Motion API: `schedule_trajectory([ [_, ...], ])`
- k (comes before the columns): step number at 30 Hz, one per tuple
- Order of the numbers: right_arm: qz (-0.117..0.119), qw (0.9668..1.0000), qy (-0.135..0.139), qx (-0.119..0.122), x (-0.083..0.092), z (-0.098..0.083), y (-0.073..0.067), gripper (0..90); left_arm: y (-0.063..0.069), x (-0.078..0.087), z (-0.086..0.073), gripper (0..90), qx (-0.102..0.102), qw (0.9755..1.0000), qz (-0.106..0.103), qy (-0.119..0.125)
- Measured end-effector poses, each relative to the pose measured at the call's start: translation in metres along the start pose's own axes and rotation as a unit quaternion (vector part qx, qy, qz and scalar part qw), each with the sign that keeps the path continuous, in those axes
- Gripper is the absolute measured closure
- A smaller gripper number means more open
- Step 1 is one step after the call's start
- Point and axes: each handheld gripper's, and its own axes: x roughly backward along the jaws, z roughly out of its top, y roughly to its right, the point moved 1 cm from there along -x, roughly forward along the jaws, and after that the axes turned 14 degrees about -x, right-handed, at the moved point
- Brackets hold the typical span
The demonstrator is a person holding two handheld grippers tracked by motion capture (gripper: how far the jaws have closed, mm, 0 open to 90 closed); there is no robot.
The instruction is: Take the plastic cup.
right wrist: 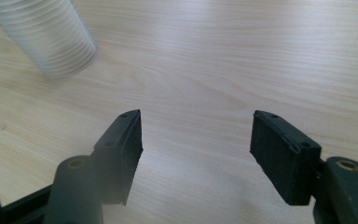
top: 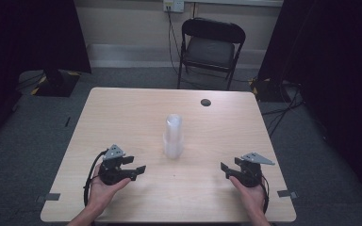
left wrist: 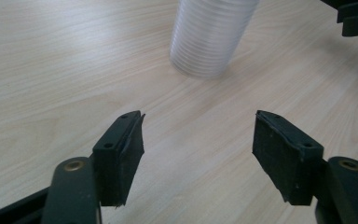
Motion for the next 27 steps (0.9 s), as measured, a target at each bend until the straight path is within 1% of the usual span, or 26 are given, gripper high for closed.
schedule_trajectory([
  [1,-0.003,1.0,0.002,-0.001,0.001,0.0,0.0,34.2,-0.001,0.0,0.0,32.0,0.003,1.0,-0.003,0.003],
  [2,-0.001,1.0,0.001,-0.003,0.001,0.0,0.001,34.3,-0.001,0.0,0.0,31.0,0.007,0.9999,-0.004,0.008],
  [5,0.001,1.0,0.001,-0.007,0.003,0.001,0.002,34.6,-0.002,0.001,0.001,29.1,0.009,0.9999,-0.001,0.012],
  [10,-0.001,0.9999,0.005,-0.011,0.005,0.003,0.007,34.8,0.0,0.001,0.005,29.3,0.01,0.9997,-0.007,0.022],
  [12,-0.001,0.9999,0.0,-0.015,0.005,0.002,0.009,34.8,0.003,0.002,0.009,30.3,0.002,0.9995,-0.012,0.028],
  [14,-0.003,0.9998,-0.001,-0.019,0.006,0.002,0.01,35.1,0.007,0.005,0.011,31.0,-0.006,0.9994,-0.013,0.033],
  [15,0.001,0.9998,0.001,-0.021,0.006,0.003,0.01,35.4,0.009,0.006,0.012,31.1,-0.007,0.9992,-0.016,0.036],
  [17,-0.003,0.9998,0.001,-0.02,0.007,0.002,0.011,35.3,0.011,0.007,0.015,31.1,-0.004,0.9989,-0.021,0.043],
  [18,-0.001,0.9998,0.0,-0.022,0.007,0.002,0.011,35.3,0.012,0.007,0.017,31.1,-0.006,0.9988,-0.023,0.042],
  [21,0.001,0.9998,-0.002,-0.022,0.009,0.002,0.009,35.2,0.013,0.006,0.025,30.5,0.0,0.9981,-0.029,0.054],
  [23,0.0,0.9998,-0.003,-0.02,0.01,0.0,0.008,35.2,0.014,0.006,0.026,30.0,0.0,0.998,-0.029,0.056],
  [25,0.002,0.9997,-0.002,-0.022,0.011,-0.001,0.007,35.2,0.013,0.008,0.032,30.0,-0.007,0.9974,-0.032,0.064],
  [27,0.002,0.9997,-0.003,-0.022,0.012,-0.001,0.007,35.1,0.014,0.01,0.037,30.0,-0.018,0.9973,-0.025,0.067],
])
